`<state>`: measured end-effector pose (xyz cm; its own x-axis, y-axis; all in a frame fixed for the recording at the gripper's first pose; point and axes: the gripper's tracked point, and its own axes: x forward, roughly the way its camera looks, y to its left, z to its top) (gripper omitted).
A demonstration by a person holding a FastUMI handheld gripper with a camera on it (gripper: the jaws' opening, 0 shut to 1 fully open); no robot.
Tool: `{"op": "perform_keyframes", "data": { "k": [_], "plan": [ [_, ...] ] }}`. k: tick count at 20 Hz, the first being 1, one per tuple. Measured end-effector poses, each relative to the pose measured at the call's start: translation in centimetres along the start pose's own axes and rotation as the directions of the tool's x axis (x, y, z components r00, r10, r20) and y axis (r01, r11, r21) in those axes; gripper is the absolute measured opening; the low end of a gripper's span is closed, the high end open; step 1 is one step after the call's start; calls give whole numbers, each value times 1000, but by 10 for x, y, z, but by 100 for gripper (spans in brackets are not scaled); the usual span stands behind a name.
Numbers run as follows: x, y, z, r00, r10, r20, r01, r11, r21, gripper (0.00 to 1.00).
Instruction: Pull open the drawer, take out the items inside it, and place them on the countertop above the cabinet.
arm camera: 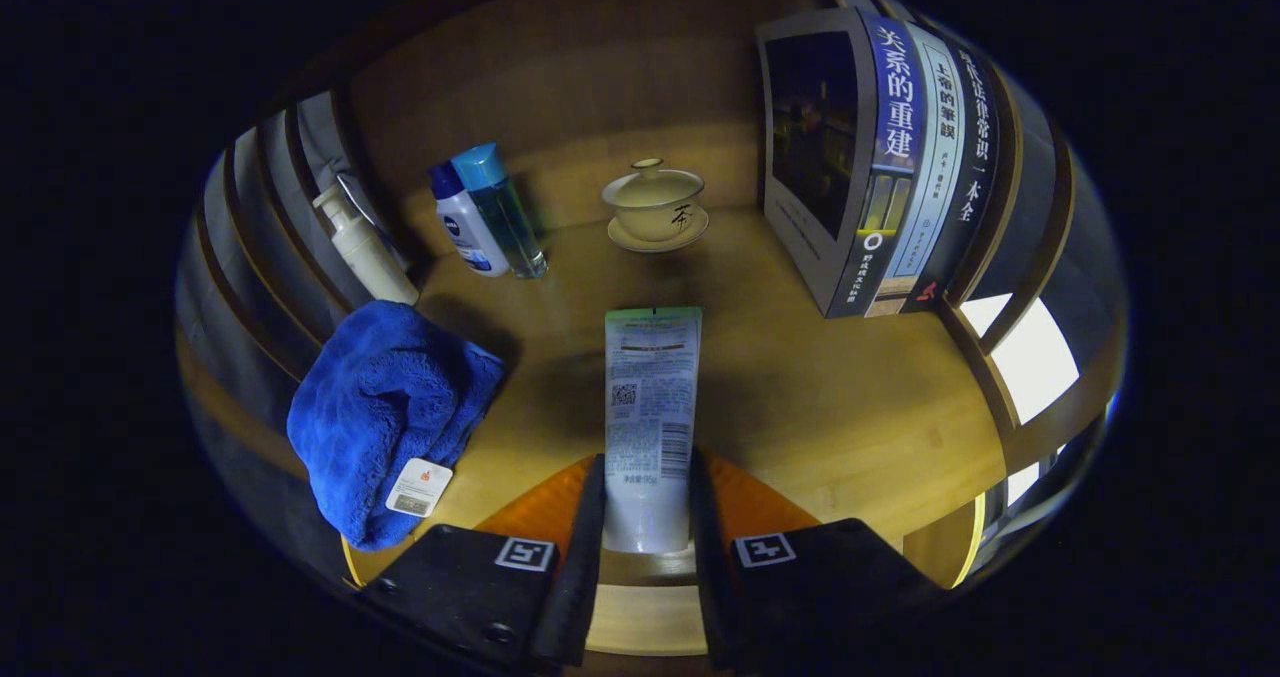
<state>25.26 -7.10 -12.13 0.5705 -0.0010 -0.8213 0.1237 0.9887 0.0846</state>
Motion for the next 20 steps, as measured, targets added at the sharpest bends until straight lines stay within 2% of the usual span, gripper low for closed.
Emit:
{"op": "perform_keyframes", "data": {
  "k": [2, 7, 10, 12, 16, 18, 20],
  "plan": [
    [-2, 0, 3, 1000, 2, 17, -2, 1000, 2, 58],
    [-19, 6, 6, 998, 22, 64, -23, 1000, 8, 100],
    [-49, 23, 8, 986, 63, 157, -63, 998, -1, 99],
    [-75, 28, 11, 966, 85, 242, -74, 996, -55, 99],
    [-143, 7, 11, 908, 63, 415, 7, 986, -164, 99],
    [-177, -10, 4, 871, 32, 489, 59, 984, -170, 99],
    [-203, -15, -15, 841, 28, 540, 72, 984, -163, 99]
  ]
}}
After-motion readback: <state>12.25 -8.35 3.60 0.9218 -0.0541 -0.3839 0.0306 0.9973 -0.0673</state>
